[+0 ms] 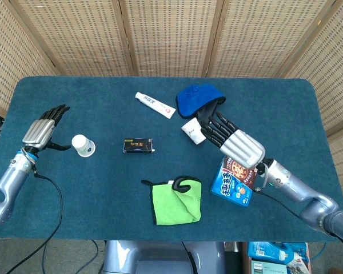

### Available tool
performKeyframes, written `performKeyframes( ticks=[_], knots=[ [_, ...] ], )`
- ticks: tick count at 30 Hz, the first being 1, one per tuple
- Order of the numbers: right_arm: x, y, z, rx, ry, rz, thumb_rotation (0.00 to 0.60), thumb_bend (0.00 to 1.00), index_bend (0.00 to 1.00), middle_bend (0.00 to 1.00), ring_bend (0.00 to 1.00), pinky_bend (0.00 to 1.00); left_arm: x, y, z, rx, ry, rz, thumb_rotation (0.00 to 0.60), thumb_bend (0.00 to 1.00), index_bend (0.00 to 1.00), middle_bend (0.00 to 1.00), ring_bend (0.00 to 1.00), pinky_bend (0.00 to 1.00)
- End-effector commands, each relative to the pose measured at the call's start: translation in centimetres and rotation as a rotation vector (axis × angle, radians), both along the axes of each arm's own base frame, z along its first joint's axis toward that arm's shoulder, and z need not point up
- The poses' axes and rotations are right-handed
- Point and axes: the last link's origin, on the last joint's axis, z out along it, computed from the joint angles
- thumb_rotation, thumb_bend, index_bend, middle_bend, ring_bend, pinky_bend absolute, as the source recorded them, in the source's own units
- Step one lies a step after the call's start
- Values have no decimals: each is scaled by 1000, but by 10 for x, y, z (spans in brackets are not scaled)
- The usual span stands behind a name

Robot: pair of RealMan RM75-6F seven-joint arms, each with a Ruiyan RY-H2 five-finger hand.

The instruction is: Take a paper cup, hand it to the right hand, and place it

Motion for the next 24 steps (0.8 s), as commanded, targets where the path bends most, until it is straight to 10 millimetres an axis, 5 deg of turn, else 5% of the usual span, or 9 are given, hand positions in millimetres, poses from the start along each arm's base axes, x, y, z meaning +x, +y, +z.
performKeyframes(
  ticks=[1,11,24],
  knots=[
    [-16,18,15,-8,-145,-82,600,0,102,79,13,0,-4,-14,14,32,-14,2,600,126,0,0,0,4],
    [-90,116,24,-13,-513,-481,600,0,20,0,0,0,-18,-97,39,172,9,52,600,124,0,0,0,0],
    [-116,168,18,-14,-677,-689,600,0,0,0,0,0,-32,-161,33,241,105,56,600,122,0,0,0,0]
  ],
)
